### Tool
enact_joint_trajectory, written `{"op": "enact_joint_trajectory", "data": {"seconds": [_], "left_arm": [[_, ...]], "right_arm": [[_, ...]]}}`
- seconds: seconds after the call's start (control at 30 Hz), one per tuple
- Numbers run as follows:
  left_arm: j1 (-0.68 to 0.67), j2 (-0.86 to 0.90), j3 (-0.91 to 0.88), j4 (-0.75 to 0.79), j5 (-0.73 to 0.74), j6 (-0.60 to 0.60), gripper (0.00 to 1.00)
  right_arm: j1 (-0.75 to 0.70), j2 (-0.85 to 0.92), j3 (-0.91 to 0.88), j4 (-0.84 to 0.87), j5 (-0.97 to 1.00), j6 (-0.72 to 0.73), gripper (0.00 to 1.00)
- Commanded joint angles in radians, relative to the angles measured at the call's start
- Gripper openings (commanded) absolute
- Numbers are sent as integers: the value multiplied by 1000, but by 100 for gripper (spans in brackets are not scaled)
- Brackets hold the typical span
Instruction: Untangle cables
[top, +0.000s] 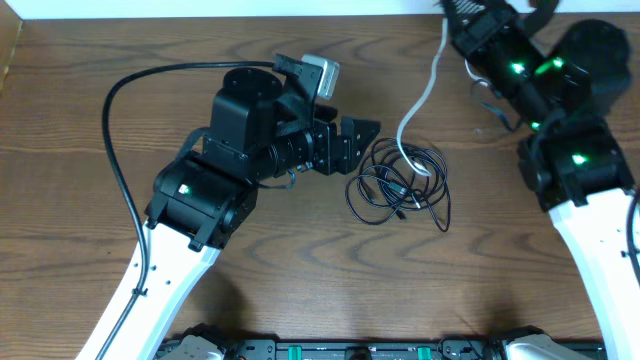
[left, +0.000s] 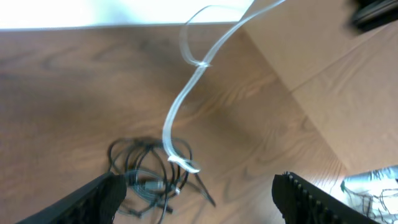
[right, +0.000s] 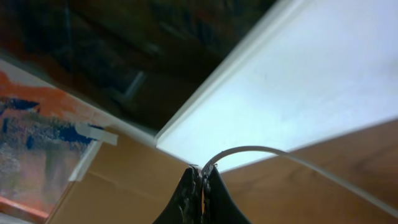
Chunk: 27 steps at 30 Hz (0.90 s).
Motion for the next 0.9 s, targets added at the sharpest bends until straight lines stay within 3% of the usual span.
{"op": "enact_joint_trajectory", "data": {"seconds": [0.0, 0.23, 0.4, 0.73, 0.87], "left_arm": [[-2, -9, 6, 37, 16, 20, 81], [-2, -9, 5, 121, 16, 20, 81], [-2, -8, 5, 190, 15, 21, 81], [-2, -3, 5, 225, 12, 21, 80], [0, 13, 5, 224, 12, 21, 68]], "right_arm": [[24, 31, 7, 1, -42, 154, 2], [70, 61, 7, 0, -98, 188, 2], [105, 61, 7, 0, -136, 300, 2], [159, 61, 7, -15, -170, 329, 2], [161, 61, 7, -18, -272, 398, 2]]}}
